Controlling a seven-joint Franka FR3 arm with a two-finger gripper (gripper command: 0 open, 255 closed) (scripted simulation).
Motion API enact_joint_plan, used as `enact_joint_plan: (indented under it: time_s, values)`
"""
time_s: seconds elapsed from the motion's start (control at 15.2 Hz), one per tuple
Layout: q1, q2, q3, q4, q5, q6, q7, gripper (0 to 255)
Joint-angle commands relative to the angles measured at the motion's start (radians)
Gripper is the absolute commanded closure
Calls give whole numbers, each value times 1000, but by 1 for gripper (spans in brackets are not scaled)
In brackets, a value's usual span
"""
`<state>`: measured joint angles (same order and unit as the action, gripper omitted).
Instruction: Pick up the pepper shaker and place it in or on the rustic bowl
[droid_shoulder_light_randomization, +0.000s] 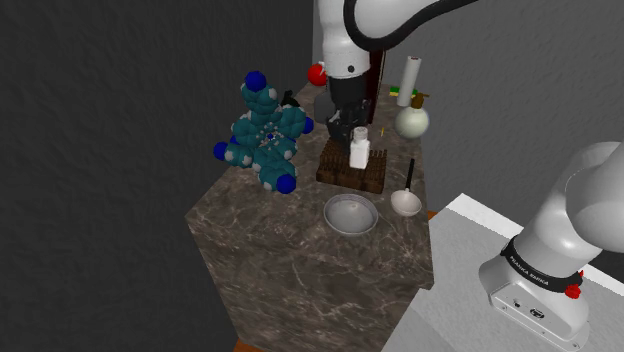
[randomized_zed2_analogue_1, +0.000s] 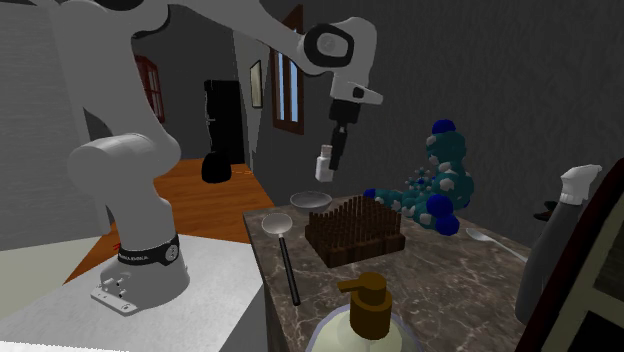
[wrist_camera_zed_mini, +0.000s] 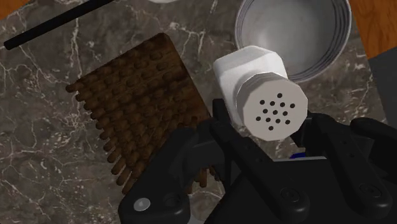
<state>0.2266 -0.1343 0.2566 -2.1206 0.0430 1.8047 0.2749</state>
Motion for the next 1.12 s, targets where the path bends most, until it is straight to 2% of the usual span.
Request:
enact_joint_plan:
  time_s: [0.0, 0.26, 1.06]
  values:
    - [23, -25, 25, -33, 19, 10, 41, 255]
    - [74, -47, 85, -51, 56, 11, 136, 255]
    - [75, 15, 97, -156, 45, 176, 145, 255]
